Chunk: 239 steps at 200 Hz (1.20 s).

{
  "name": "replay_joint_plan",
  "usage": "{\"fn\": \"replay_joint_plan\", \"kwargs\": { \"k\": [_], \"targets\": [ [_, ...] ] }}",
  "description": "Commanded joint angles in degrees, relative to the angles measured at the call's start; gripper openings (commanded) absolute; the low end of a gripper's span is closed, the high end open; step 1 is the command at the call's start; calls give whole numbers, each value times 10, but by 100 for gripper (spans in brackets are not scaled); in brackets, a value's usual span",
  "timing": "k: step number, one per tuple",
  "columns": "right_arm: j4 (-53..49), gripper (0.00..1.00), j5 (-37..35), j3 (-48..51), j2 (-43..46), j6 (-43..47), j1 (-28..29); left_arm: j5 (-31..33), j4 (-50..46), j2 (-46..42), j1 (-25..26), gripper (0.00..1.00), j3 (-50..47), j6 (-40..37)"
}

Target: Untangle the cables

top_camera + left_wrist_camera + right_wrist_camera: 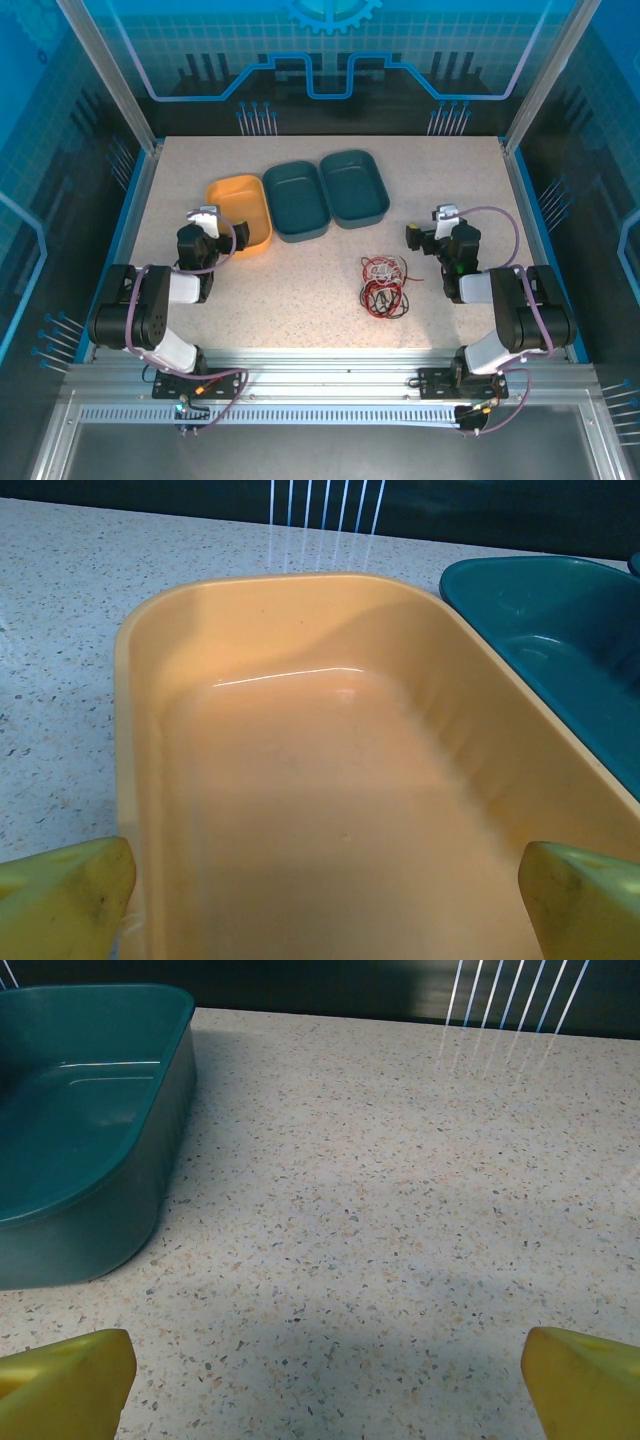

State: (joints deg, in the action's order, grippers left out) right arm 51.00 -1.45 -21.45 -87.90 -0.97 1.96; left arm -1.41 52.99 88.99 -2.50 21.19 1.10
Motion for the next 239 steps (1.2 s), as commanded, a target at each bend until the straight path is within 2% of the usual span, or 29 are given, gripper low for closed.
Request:
{"fn": "replay_joint_plan", "kwargs": {
  "k": [1, 27, 45, 104, 123, 143, 182, 209, 227, 239],
  "targets": [
    [3, 100, -7, -13, -3, 10, 7, -25, 5, -1, 3, 99, 5, -7],
    [3, 100, -12, -13, -2, 9, 8, -22, -25, -17, 0, 99, 14, -2],
    [-39, 100, -42, -22, 25, -6, 6, -25, -48, -36, 0, 99, 18, -2],
    [-157, 100, -92, -18, 173, -41, 6, -10, -109, -136, 0, 99, 7, 2],
    [-239, 100, -107, -33, 222, -78, 6, 10, -149, -193, 0, 99, 6, 34],
    [-378, 100, -116, -72, 265, -124, 6, 21, -221, -258, 0, 99, 17, 89],
    [-550, 100, -94, -114, 320, -167, 27, -30, -380, -362, 7, 99, 65, 166],
    [-666, 100, -133, -142, 356, -203, 68, -25, -470, -420, 66, 99, 88, 187],
    [-744, 100, -151, -161, 372, -252, 93, -3, -497, -442, 144, 99, 86, 208],
    [-782, 95, -145, -169, 381, -277, 112, 16, -504, -444, 202, 99, 80, 232]
  ]
}}
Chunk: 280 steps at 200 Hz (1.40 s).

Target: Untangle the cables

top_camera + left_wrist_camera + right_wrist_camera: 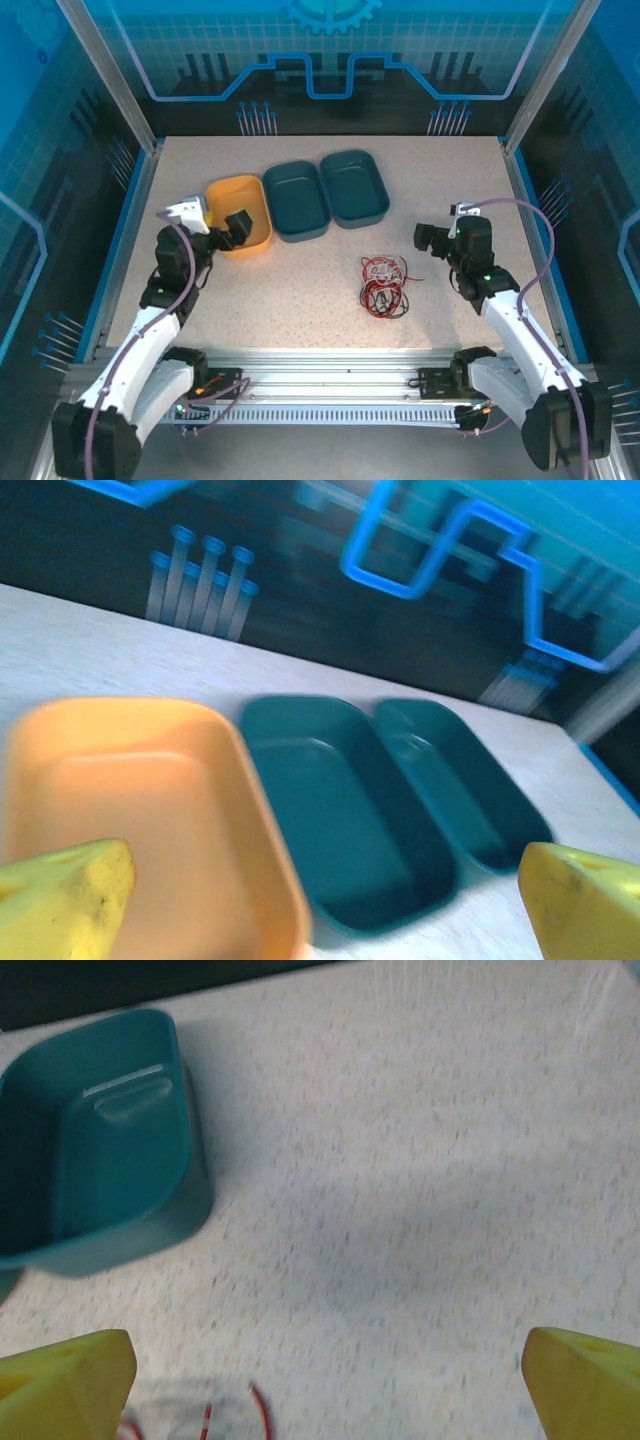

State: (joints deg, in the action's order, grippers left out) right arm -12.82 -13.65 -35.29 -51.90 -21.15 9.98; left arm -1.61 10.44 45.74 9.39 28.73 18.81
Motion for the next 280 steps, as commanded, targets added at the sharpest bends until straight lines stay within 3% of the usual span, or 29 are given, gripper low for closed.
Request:
{"fn": "replay_joint_plan", "kwargs": {
  "k": [1, 43, 71, 89, 136, 198, 215, 257, 280],
  "targets": [
    [-148, 94, -24, -31, 22, -77, 34, 20, -79, -11, 87, 99, 4, 57],
    [-257, 76, -33, -46, 8, -155, 120, 103, -45, 73, 295, 99, -10, 125],
    [-268, 66, 13, -31, -12, -198, 162, 122, -27, 175, 371, 99, 15, 116],
    [-247, 59, 40, -16, -14, -222, 185, 101, -11, 240, 385, 99, 36, 114],
    [-233, 55, 50, 7, -27, -268, 206, 35, 59, 376, 415, 99, 96, 93],
    [-254, 52, 27, 13, -43, -296, 206, -9, 52, 550, 416, 53, 240, 66],
    [-254, 51, 26, 18, -41, -302, 206, 4, 24, 578, 416, 47, 271, 67],
    [-212, 51, 50, 41, -55, -313, 206, 2, -6, 622, 414, 46, 305, 81],
    [-193, 50, 58, 47, -87, -320, 206, -9, -8, 635, 414, 30, 311, 88]
  ]
}}
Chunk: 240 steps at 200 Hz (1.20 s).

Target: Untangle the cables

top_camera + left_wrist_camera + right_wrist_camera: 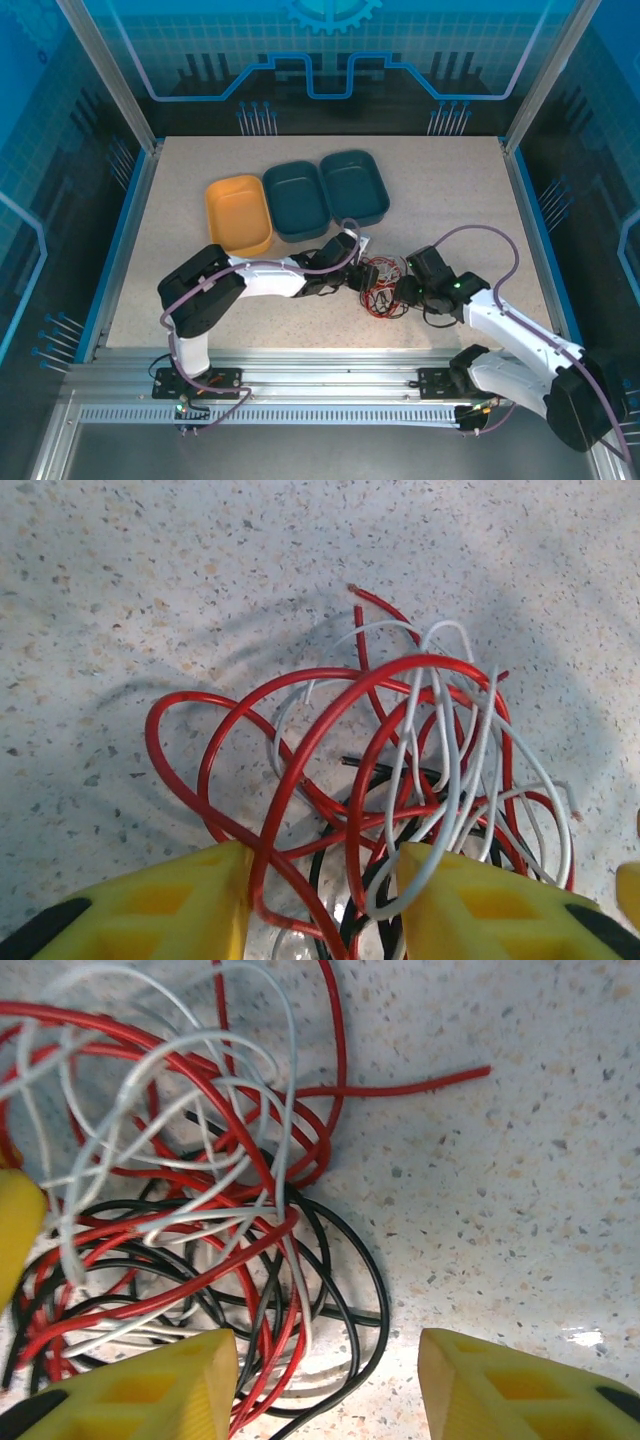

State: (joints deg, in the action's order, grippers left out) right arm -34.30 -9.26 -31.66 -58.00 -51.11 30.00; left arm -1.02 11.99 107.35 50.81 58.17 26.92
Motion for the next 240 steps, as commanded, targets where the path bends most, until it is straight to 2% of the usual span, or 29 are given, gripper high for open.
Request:
{"fn": "replay_joint_plan", "kwargs": {
  "k": [1, 20, 39, 83, 111, 130, 170, 201, 240],
  "targets": [
    [23, 50, 15, 11, -27, -21, 6, -15, -23, 19, 0, 29, 16, 7],
    [42, 48, 26, 13, -53, -22, 6, 2, -27, 6, 0, 19, 5, 8],
    [76, 41, 43, 16, -76, -24, 8, 29, -39, -16, -5, 12, -11, 6],
    [105, 14, 61, -5, -114, -20, 10, 54, -40, -86, -35, 1, -89, 35],
    [72, 0, 42, -24, -116, -14, 11, 92, -67, -146, -43, 1, -133, 36],
    [62, 0, 34, -30, -109, -10, 10, 104, -80, -181, -44, 3, -155, 29],
    [54, 0, 37, -46, -105, -10, 15, 88, -74, -207, -44, 10, -186, 27],
    [39, 21, 42, -77, -115, -15, 41, 78, -62, -199, -44, 14, -189, 35],
    [6, 28, 24, -127, -121, -53, 86, 70, -57, -196, -44, 19, -184, 38]
  ]
}}
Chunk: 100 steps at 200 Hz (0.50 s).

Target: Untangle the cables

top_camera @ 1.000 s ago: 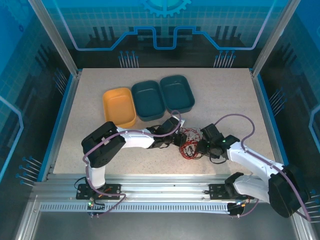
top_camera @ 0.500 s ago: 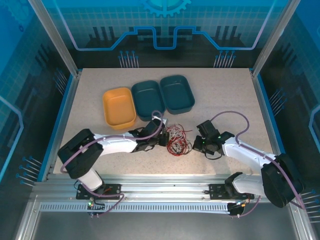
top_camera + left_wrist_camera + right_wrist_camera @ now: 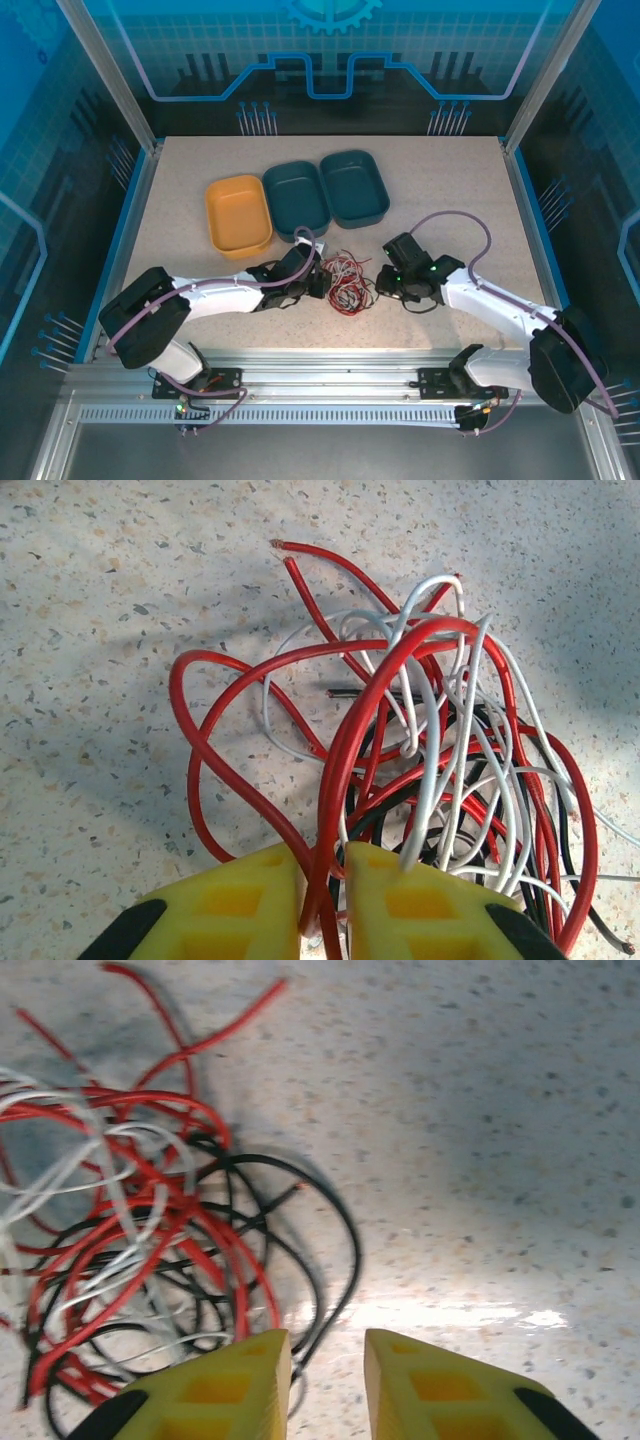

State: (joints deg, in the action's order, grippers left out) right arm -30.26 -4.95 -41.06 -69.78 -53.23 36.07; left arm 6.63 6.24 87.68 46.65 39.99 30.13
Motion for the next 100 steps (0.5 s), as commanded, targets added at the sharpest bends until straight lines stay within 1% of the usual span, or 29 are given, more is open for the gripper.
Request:
{"fn": "replay_joint_plan", "kwargs": {
  "k": [1, 27, 43, 61, 100],
  "targets": [
    [-35, 28, -20, -33, -4, -34, 27, -6, 1, 1, -2, 19, -2, 7],
    [-27, 34, -23, -50, -16, -82, 61, -13, 4, -1, -1, 20, -5, 12],
    [-18, 34, -27, -66, -30, -105, 83, -14, 8, 0, -2, 20, -10, 18],
    [14, 33, -26, -77, -43, -118, 107, -13, 10, 0, -1, 20, -13, 21],
    [77, 32, -16, -57, -75, -154, 113, -13, 16, 2, -2, 20, -18, 23]
  ]
}}
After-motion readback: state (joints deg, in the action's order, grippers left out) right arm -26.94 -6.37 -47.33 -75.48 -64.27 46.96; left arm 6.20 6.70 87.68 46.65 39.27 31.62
